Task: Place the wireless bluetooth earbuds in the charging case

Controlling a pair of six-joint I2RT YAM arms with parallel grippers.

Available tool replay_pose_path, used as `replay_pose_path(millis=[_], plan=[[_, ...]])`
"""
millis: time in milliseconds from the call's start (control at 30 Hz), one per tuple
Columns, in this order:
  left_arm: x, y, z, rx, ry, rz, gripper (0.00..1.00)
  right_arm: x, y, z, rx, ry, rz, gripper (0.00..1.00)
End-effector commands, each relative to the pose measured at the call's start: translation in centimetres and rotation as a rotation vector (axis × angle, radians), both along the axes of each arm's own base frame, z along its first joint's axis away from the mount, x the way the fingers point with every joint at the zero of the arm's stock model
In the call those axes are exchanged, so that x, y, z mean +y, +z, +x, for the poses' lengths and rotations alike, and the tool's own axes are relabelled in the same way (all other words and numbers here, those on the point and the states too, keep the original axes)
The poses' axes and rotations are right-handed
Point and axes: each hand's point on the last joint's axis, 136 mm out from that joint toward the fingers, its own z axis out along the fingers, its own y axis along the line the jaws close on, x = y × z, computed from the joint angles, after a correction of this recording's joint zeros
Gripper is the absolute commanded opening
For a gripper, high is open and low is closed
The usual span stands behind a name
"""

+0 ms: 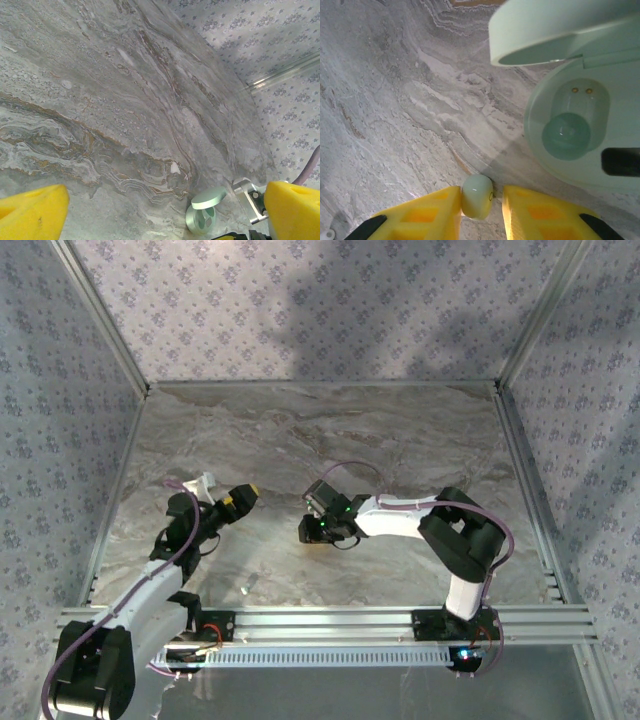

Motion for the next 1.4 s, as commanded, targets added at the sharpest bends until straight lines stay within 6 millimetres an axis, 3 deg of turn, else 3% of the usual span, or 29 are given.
replay_pose_path(millis=[0,533,600,933,1133,1367], plan=[[-0.2,2.2,0.7,-0.068,-0.007,0.006,1.0,1.0,-0.7,0.1,0.011,0.012,0.009,0.29],[-0.2,2.1,0.7,-0.068,-0.007,0.009,1.0,1.6,-0.5,0.2,0.011,0.024,0.01,0.24],[-0.2,2.1,0.7,-0.066,-0.006,0.009,1.0,1.5,-0.5,0.3,0.008,0.019,0.009,0.2],[-0.4,2.3,0.6,-0.072,-0.017,0.002,1.0,0.5,2.2,0.8,-0.062,0.0,0.004,0.18],[-2.5,3.1,0.2,-0.114,-0.096,0.025,1.0,-2.3,4.8,1.4,-0.157,-0.031,-0.045,0.18],[-7.3,4.6,-1.5,-0.209,-0.277,0.084,1.0,-7.5,8.1,2.1,-0.24,-0.103,-0.091,0.18]])
